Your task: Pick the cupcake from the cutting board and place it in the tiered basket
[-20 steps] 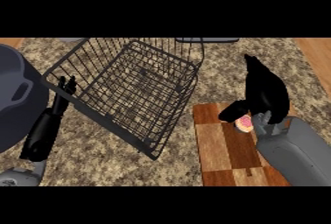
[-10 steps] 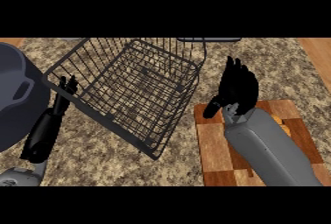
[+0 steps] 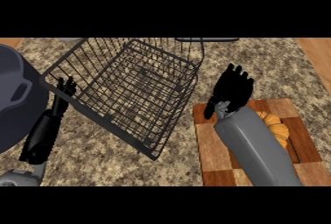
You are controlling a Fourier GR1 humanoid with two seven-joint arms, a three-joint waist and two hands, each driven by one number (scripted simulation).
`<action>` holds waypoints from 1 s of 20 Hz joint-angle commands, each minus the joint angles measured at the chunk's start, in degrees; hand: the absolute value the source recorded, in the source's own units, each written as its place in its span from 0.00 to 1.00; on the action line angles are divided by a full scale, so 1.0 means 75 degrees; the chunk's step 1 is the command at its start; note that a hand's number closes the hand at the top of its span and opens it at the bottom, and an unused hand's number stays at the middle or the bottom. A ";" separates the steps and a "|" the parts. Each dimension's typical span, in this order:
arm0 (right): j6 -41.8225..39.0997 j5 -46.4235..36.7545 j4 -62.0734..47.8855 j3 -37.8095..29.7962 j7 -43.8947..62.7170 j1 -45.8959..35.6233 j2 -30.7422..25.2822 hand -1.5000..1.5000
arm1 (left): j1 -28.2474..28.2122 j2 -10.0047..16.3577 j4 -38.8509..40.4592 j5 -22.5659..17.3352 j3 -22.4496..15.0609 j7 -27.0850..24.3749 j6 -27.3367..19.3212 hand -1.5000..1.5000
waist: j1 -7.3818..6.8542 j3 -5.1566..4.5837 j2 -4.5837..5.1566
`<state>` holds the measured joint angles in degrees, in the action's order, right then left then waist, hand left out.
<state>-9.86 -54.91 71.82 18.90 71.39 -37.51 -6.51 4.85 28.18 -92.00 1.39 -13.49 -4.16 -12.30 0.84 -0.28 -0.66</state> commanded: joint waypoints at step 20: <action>-0.1809 -0.2159 0.1330 -0.0962 0.1838 0.0901 0.0861 0.00 | 0.0372 -0.0374 0.0022 0.0288 -0.0103 0.0123 0.0096 0.50 | 0.0036 0.0026 0.0052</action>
<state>-17.03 -69.21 80.04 12.23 70.58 -28.62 -1.05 4.46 27.39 -92.52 1.95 -12.41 -3.85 -11.45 0.99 -0.22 -0.55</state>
